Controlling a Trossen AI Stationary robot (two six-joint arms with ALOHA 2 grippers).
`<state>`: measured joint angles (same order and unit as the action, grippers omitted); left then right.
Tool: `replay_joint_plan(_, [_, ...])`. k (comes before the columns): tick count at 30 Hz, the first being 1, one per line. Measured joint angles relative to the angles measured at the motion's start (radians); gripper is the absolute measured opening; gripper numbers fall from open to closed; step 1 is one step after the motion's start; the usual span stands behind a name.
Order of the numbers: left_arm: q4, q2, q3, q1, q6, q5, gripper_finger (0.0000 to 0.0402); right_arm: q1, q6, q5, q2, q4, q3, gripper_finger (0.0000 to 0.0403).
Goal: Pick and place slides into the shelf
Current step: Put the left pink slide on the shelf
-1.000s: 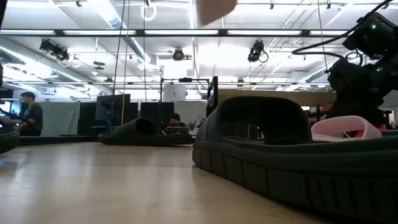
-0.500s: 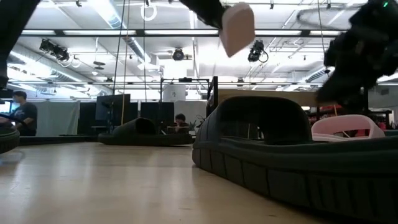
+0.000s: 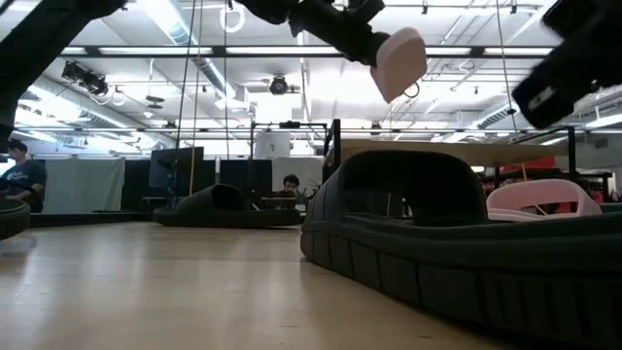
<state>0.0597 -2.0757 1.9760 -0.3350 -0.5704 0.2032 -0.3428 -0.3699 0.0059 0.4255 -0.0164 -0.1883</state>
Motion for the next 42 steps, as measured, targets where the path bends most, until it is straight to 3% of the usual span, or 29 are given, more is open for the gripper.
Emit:
replay_joint_plan(6, [0.066, -0.092, 0.113, -0.001, 0.056, -0.041, 0.0011, -0.109, 0.206, 0.002, 0.000, -0.073, 0.000, 0.0093])
replay_joint_plan(15, [0.066, -0.241, 0.177, -0.001, 0.101, -0.027, 0.0011, -0.171, 0.195, 0.048, 0.001, -0.081, 0.000, 0.0093])
replay_joint_plan(21, [0.084, -0.243, 0.180, 0.000, 0.115, 0.003, 0.0042, -0.196, 0.202, 0.048, 0.005, -0.080, 0.000, 0.0093])
replay_joint_plan(32, [0.188, -0.242, 0.180, 0.010, 0.114, 0.003, 0.0024, -0.197, 0.255, 0.049, 0.004, -0.080, 0.000, 0.0093])
replay_joint_plan(42, [0.201, -0.266, 0.183, 0.001, 0.115, -0.004, 0.0093, -0.197, 0.267, 0.049, 0.004, -0.079, 0.000, 0.0093])
